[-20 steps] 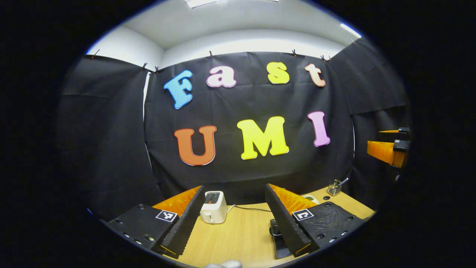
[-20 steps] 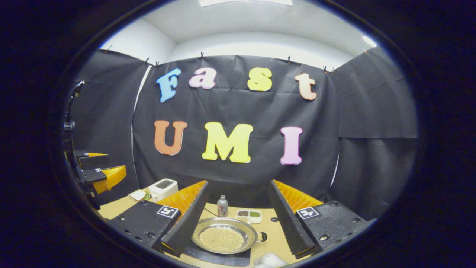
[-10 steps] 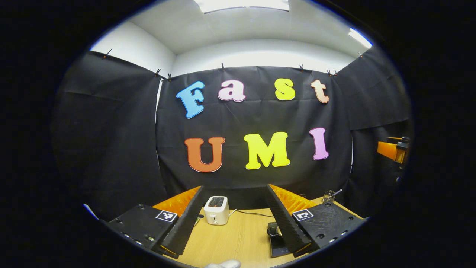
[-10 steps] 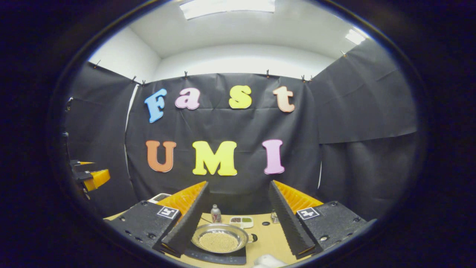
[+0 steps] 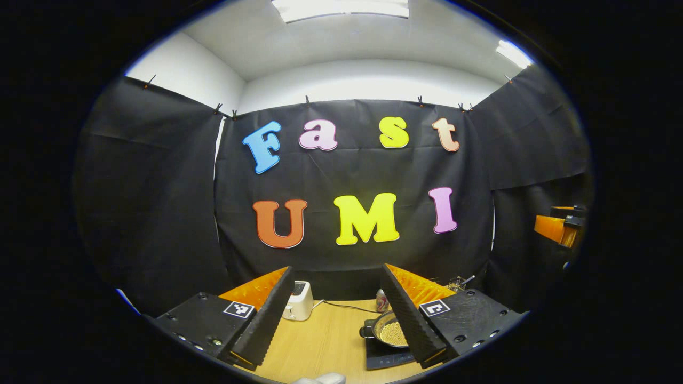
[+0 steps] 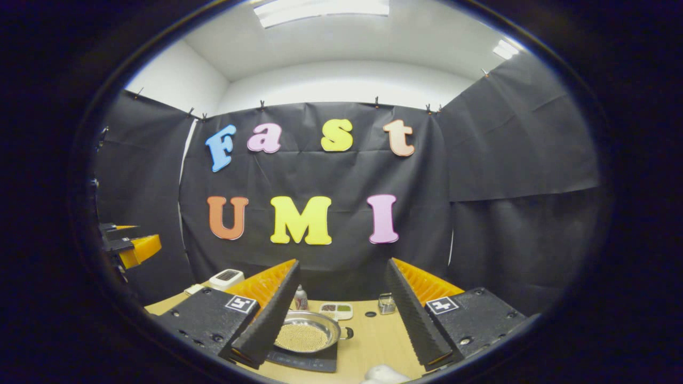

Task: First push the handle of the pot to place it horizontally, then grasp the pot with both hands and set it on the induction cooktop.

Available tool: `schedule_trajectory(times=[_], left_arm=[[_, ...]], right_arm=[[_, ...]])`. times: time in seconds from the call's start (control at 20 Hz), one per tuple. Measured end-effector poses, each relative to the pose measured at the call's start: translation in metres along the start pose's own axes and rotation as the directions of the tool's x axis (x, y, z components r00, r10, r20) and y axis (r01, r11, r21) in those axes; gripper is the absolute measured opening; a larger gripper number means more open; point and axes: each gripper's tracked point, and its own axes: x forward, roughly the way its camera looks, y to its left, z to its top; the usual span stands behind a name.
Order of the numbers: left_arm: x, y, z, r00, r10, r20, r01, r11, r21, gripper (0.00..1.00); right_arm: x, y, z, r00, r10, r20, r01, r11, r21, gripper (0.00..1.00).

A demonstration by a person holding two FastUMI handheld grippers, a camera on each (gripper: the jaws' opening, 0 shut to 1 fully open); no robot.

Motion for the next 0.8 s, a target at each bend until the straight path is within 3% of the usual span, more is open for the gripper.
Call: schedule_trajectory(times=[0.8], left_arm=[[-0.001, -0.024, -0.004, 0.999, -0.019, -0.031, 0.019, 1.0, 0.009, 0.96]], right_arm=[[0.002, -0.027, -0.018, 0.999, -0.018, -0.027, 0.018, 1.0, 0.0, 1.0]])
